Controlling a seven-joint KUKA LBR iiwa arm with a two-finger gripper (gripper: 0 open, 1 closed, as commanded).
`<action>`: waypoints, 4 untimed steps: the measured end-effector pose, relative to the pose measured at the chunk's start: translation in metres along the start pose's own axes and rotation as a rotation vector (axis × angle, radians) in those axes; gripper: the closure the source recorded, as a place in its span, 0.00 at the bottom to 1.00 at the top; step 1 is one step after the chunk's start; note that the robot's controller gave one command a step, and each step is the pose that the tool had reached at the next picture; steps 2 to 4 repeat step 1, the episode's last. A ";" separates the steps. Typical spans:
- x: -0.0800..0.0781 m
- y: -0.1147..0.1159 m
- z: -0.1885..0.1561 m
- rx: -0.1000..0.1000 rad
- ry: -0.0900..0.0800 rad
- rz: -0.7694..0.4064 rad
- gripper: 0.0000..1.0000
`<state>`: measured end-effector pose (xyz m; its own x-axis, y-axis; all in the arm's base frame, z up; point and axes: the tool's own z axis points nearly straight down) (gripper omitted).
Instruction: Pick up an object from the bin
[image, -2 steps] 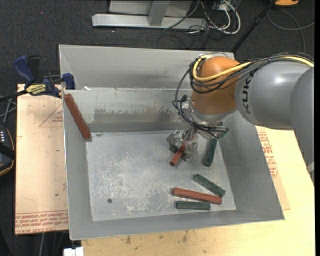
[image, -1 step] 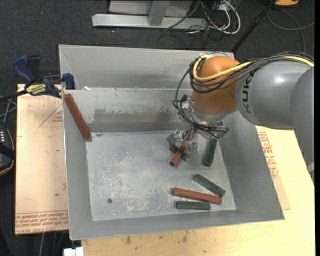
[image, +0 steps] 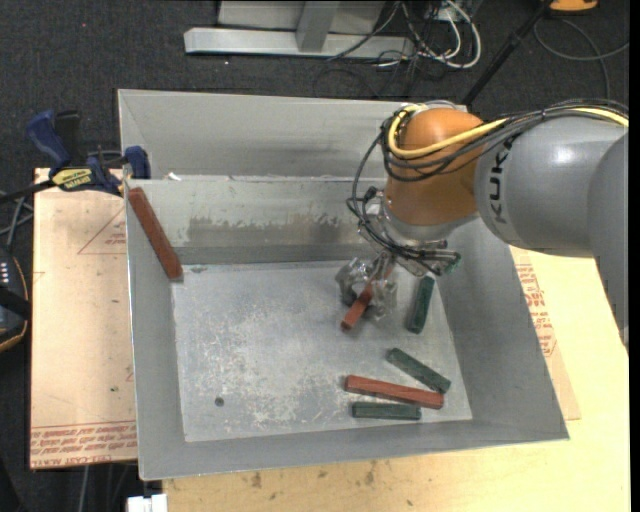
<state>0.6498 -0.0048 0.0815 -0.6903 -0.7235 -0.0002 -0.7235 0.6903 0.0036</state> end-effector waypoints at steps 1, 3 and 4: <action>0.000 0.001 -0.018 -0.003 0.003 0.000 1.00; 0.000 0.001 -0.018 -0.003 0.003 0.000 1.00; 0.000 0.001 -0.018 -0.003 0.003 0.000 1.00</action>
Offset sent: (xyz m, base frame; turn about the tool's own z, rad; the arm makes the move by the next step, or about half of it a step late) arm 0.0000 0.0000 0.0926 0.0000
